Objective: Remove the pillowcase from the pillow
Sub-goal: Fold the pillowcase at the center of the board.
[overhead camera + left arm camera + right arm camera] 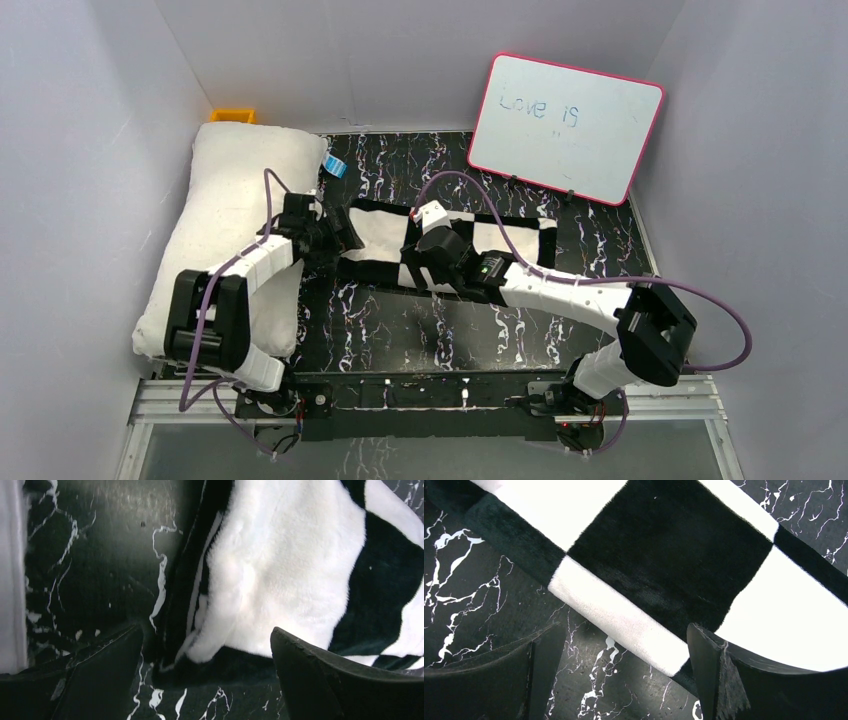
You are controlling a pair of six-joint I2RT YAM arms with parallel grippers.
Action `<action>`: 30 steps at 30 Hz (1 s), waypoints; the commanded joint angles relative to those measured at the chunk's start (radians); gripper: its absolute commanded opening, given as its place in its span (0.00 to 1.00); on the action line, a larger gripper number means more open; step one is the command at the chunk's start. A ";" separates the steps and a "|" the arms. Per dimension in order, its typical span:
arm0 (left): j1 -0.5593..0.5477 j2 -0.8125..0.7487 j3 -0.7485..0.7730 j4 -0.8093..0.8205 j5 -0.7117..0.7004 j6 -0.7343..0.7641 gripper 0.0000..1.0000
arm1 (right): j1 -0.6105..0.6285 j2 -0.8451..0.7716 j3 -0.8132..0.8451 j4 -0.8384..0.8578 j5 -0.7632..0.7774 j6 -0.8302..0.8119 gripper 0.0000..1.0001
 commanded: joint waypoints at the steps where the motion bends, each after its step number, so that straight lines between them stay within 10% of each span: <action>1: 0.001 0.094 0.118 -0.030 -0.012 0.068 0.98 | 0.006 -0.083 0.010 0.056 -0.009 -0.001 0.99; 8: 0.001 0.310 0.297 -0.140 0.172 0.152 0.96 | 0.006 -0.215 -0.061 0.064 -0.004 -0.013 0.99; 30: 0.016 0.439 0.071 0.058 0.570 0.040 0.71 | 0.006 -0.407 -0.138 0.061 -0.012 -0.039 0.99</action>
